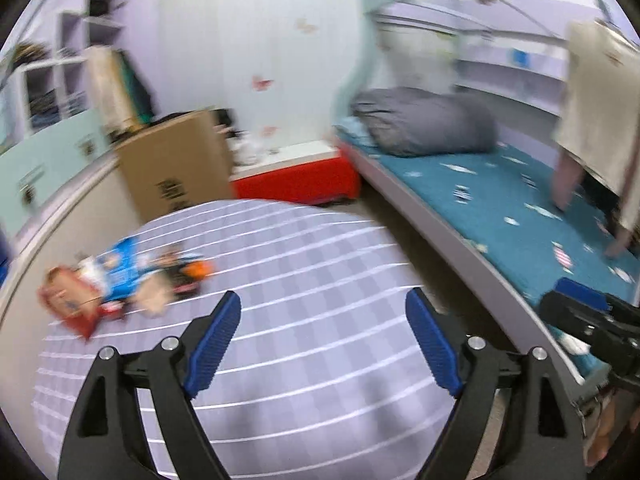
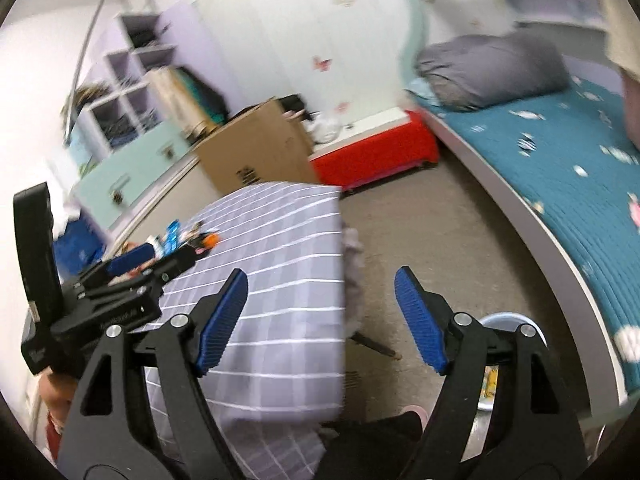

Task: Collect trash
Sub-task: 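Move both tools back to the table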

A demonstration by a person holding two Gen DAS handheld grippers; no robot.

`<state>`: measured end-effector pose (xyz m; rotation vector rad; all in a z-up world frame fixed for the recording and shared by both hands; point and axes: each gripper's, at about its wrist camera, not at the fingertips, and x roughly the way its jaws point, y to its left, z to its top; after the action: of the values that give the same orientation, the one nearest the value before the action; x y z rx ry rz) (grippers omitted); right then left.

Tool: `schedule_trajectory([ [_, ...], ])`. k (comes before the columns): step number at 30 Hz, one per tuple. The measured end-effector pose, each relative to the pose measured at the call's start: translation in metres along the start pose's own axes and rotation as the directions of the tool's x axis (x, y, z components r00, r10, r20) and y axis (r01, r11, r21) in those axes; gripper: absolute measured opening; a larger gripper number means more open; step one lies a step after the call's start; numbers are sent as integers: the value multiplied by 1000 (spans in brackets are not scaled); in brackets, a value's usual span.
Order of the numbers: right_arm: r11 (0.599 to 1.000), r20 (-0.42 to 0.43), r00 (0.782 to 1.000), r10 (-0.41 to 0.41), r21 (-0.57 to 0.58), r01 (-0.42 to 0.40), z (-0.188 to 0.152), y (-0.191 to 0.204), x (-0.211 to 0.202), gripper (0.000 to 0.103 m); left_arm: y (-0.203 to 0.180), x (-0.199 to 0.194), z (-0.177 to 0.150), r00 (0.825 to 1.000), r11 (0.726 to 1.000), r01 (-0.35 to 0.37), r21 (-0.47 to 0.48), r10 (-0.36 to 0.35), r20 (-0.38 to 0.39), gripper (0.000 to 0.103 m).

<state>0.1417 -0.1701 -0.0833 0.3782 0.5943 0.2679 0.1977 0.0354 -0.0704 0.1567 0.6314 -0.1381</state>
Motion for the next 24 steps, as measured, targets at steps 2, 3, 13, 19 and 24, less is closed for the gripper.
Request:
schedule_trajectory([
  [2, 999, -28, 999, 29, -41, -30, 2, 28, 19, 76, 36, -3, -3, 999, 998, -33, -48, 33, -3, 83],
  [3, 998, -38, 998, 41, -53, -43, 4, 40, 28, 76, 51, -4, -5, 999, 997, -44, -69, 43, -7, 83],
  [13, 979, -151, 986, 68, -178, -95, 11, 132, 120, 77, 207, 8, -39, 992, 945, -118, -306, 95, -89, 83],
  [19, 970, -206, 977, 53, -220, -99, 10, 162, 162, 77, 239, 44, -49, 989, 953, -54, -298, 10, -149, 83],
  [24, 969, -226, 973, 45, -228, -98, 12, 172, 186, 77, 240, 78, -43, 980, 959, -82, -272, 28, -195, 78],
])
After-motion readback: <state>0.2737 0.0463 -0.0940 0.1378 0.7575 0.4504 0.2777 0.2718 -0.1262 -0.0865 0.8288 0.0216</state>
